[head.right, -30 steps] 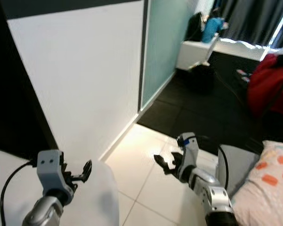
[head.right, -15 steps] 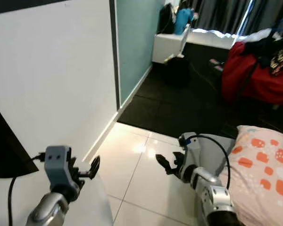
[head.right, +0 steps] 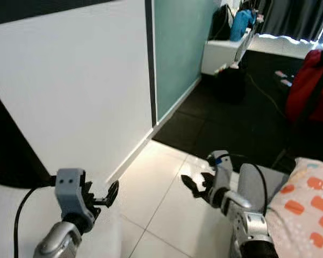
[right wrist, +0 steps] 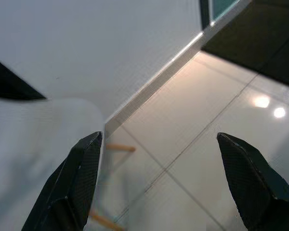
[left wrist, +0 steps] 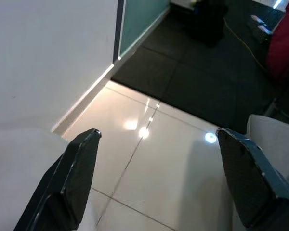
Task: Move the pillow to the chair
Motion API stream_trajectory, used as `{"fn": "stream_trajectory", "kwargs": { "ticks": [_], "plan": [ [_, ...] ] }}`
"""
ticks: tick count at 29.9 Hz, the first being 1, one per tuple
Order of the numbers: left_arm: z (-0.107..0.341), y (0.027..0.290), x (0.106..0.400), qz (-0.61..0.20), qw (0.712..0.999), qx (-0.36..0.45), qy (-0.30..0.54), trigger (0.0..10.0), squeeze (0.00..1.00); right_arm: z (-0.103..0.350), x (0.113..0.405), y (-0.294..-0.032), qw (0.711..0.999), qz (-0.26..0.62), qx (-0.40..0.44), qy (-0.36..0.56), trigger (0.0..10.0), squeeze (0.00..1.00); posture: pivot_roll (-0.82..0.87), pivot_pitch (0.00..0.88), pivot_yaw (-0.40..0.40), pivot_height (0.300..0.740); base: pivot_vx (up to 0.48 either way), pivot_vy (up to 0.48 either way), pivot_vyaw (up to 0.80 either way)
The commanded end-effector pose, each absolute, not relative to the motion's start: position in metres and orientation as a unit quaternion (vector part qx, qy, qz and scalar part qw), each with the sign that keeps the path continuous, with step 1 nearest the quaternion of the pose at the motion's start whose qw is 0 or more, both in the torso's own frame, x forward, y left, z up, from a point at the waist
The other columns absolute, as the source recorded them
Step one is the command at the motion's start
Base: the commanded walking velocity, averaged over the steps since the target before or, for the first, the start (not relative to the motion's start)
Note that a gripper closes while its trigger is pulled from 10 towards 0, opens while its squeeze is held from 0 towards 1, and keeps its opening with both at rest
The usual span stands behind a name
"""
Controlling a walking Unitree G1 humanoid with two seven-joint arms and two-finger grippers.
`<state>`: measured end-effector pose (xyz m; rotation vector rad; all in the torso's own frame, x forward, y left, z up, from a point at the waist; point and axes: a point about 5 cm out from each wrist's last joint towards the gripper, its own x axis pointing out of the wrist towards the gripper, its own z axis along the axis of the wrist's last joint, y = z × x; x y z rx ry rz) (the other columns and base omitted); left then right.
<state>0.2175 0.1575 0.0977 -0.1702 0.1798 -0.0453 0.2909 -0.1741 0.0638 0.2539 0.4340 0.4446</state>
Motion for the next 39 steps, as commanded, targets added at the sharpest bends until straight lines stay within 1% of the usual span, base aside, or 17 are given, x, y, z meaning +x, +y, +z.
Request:
{"fn": "stream_trajectory", "kwargs": {
  "ticks": [1, 3, 4, 12, 15, 29, 33, 37, 39],
  "plan": [
    [0.0950, 0.1584, 0.2173, -0.022, 0.991, -0.084, 0.098, 10.0, 0.00, 0.0642, 0.2909, -0.1754, 0.944, 0.217, 0.122, 0.215, 10.0, 0.00, -0.18, 0.004, -0.051, 0.737, 0.000, -0.480, 0.00],
    [0.0952, 0.1583, 0.2173, -0.022, 0.991, -0.084, 0.098, 10.0, 0.00, 0.0641, 0.2910, -0.1755, 0.944, 0.216, 0.121, 0.216, 10.0, 0.00, -0.18, 0.005, -0.050, 0.737, 0.000, -0.480, 0.00],
    [0.0954, 0.1584, 0.2174, -0.023, 0.991, -0.085, 0.098, 10.0, 0.00, 0.0630, 0.2907, -0.1748, 0.944, 0.218, 0.111, 0.223, 10.0, 0.00, -0.18, 0.005, -0.050, 0.737, 0.000, 0.000, -0.68],
    [0.0955, 0.1586, 0.2179, -0.026, 0.991, -0.085, 0.098, 10.0, 0.00, 0.0622, 0.2903, -0.1740, 0.943, 0.220, 0.106, 0.228, 10.0, 0.00, -0.18, 0.008, -0.050, 0.737, 0.000, 0.000, -0.67],
    [0.0955, 0.1607, 0.2183, -0.018, 0.990, -0.098, 0.095, 10.0, 0.00, 0.0617, 0.2900, -0.1738, 0.942, 0.220, 0.104, 0.230, 10.0, 0.00, -0.18, 0.008, -0.049, 0.737, 0.000, 0.000, -0.67],
    [0.0937, 0.1601, 0.2179, -0.026, 0.990, -0.092, 0.104, 10.0, 0.00, 0.0596, 0.2885, -0.1739, 0.940, 0.220, 0.097, 0.242, 10.0, 0.00, -0.18, 0.010, -0.048, 0.737, 0.000, 0.000, -0.67],
    [0.0933, 0.1589, 0.2179, -0.031, 0.989, -0.094, 0.107, 10.0, 0.00, 0.0608, 0.2890, -0.1741, 0.941, 0.217, 0.108, 0.234, 10.0, 0.00, -0.18, 0.008, -0.049, 0.737, 0.000, -0.480, -0.67],
    [0.0930, 0.1577, 0.2178, -0.034, 0.989, -0.094, 0.108, 10.0, 0.00, 0.0611, 0.2889, -0.1751, 0.942, 0.216, 0.111, 0.232, 10.0, 0.00, -0.18, 0.006, -0.050, 0.737, 0.000, -0.480, 0.00],
    [0.0929, 0.1563, 0.2172, -0.036, 0.989, -0.095, 0.108, 10.0, 0.00, 0.0610, 0.2882, -0.1759, 0.942, 0.217, 0.111, 0.233, 10.0, 0.00, -0.18, 0.003, -0.050, 0.737, 0.000, 0.000, 0.00]
  ]
}}
